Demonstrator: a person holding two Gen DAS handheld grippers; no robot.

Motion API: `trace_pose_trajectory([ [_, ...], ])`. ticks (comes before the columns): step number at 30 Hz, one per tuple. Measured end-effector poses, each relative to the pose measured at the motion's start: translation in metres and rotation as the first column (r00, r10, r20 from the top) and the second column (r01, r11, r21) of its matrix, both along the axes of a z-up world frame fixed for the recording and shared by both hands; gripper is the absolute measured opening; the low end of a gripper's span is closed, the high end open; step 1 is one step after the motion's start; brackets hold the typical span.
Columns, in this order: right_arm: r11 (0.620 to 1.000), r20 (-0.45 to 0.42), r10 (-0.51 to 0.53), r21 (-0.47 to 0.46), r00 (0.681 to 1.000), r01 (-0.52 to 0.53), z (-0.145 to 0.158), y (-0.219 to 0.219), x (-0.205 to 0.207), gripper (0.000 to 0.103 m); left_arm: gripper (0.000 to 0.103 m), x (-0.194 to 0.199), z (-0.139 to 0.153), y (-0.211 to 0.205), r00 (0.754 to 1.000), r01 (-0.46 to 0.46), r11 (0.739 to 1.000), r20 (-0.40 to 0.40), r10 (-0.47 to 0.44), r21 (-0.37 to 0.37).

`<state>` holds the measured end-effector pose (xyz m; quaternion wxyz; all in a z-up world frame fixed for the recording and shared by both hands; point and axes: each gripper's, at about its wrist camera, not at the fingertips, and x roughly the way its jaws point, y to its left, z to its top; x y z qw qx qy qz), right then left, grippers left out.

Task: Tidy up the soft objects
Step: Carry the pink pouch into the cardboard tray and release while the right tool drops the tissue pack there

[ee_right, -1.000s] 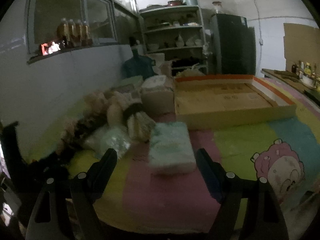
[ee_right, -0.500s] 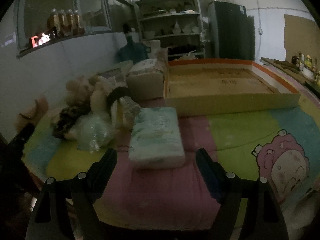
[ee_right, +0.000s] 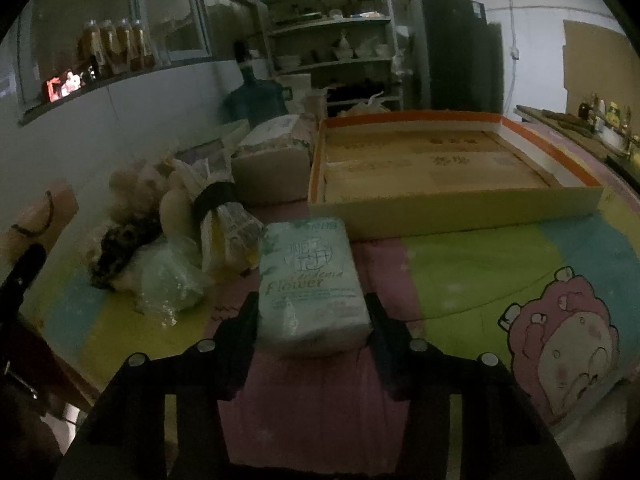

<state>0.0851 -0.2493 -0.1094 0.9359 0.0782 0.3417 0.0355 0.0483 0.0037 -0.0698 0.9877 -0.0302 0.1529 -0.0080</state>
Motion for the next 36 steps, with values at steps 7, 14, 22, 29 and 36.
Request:
trace_pose_trajectory([
  [7, 1.0, 0.077, 0.016, 0.004, 0.997, -0.016, 0.024, -0.003, -0.017, 0.05, 0.012, 0.004, 0.013, -0.018, 0.995, 0.097, 0.995, -0.013, -0.097, -0.021],
  [14, 1.0, 0.138, -0.027, -0.01, 0.99, 0.029, 0.047, -0.028, -0.028, 0.05, 0.012, 0.015, 0.034, -0.053, 0.969, 0.242, 0.969, -0.03, -0.244, -0.054],
  [22, 0.986, 0.206, -0.121, -0.088, 0.971, 0.142, 0.073, -0.076, -0.039, 0.05, 0.012, 0.034, 0.052, -0.107, 0.926, 0.372, 0.925, -0.039, -0.375, -0.071],
  [29, 0.971, 0.232, -0.166, -0.132, 0.959, 0.199, 0.091, -0.124, -0.029, 0.05, 0.012, 0.059, 0.058, -0.162, 0.891, 0.443, 0.892, -0.064, -0.449, -0.088],
  [36, 0.976, 0.153, -0.175, -0.105, 0.973, 0.192, 0.093, -0.182, 0.006, 0.05, 0.012, 0.094, 0.051, -0.217, 0.866, 0.471, 0.877, -0.142, -0.48, -0.097],
])
